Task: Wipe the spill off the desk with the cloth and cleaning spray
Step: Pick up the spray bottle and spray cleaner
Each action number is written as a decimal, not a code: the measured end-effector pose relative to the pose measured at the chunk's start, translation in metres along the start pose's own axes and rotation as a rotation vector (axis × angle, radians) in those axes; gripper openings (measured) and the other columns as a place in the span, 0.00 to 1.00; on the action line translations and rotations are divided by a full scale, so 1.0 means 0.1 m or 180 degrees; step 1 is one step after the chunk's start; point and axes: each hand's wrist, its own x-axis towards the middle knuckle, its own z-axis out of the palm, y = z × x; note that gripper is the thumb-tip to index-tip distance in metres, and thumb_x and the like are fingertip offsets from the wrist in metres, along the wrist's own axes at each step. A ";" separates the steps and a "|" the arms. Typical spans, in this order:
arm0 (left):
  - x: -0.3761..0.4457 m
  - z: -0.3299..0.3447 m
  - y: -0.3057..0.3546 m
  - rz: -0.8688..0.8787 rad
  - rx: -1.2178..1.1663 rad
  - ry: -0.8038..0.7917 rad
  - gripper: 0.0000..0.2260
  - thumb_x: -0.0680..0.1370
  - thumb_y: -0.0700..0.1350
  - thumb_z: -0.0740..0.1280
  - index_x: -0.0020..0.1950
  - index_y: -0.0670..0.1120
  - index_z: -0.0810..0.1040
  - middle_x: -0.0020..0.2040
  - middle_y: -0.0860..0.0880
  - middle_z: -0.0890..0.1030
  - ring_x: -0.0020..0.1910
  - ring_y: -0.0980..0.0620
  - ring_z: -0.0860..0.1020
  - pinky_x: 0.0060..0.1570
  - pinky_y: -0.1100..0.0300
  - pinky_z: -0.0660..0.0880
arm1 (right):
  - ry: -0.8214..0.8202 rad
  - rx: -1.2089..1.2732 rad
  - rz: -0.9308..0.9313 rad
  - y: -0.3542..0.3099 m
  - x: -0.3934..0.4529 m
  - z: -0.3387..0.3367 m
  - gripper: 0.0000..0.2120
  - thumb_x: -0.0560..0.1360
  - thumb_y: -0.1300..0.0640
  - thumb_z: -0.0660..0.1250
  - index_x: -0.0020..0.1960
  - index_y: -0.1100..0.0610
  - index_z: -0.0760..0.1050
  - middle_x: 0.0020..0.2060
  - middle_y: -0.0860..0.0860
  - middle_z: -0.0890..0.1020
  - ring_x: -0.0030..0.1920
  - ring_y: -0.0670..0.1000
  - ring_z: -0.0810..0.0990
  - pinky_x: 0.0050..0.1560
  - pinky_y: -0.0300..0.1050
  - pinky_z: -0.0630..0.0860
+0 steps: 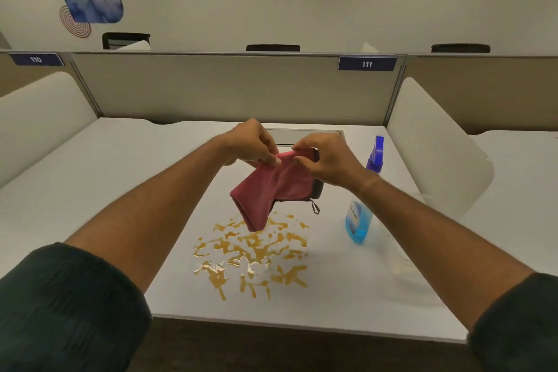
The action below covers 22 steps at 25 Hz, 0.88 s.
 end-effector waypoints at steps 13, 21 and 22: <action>-0.27 -0.50 -0.93 -0.0178 0.0104 0.0060 0.09 0.67 0.35 0.77 0.45 0.39 0.84 0.40 0.44 0.85 0.43 0.47 0.84 0.46 0.55 0.83 | -0.0400 0.0419 0.0064 -0.60 0.60 0.35 0.07 0.73 0.55 0.73 0.50 0.55 0.85 0.41 0.46 0.84 0.39 0.41 0.81 0.41 0.31 0.78; -0.05 -0.96 -1.56 0.0040 0.0775 -0.0005 0.05 0.68 0.39 0.76 0.41 0.46 0.84 0.36 0.50 0.82 0.37 0.54 0.80 0.35 0.64 0.75 | -0.0578 0.0319 0.0840 -0.66 0.71 0.84 0.07 0.73 0.55 0.74 0.49 0.56 0.85 0.40 0.48 0.85 0.41 0.46 0.83 0.42 0.38 0.80; -0.01 -0.98 -1.61 0.0117 0.0892 -0.0009 0.05 0.68 0.40 0.76 0.42 0.47 0.84 0.36 0.51 0.82 0.37 0.56 0.79 0.33 0.65 0.73 | -0.0644 0.0252 0.0943 -0.66 0.69 0.92 0.07 0.73 0.55 0.74 0.49 0.56 0.84 0.40 0.48 0.85 0.41 0.46 0.82 0.43 0.39 0.80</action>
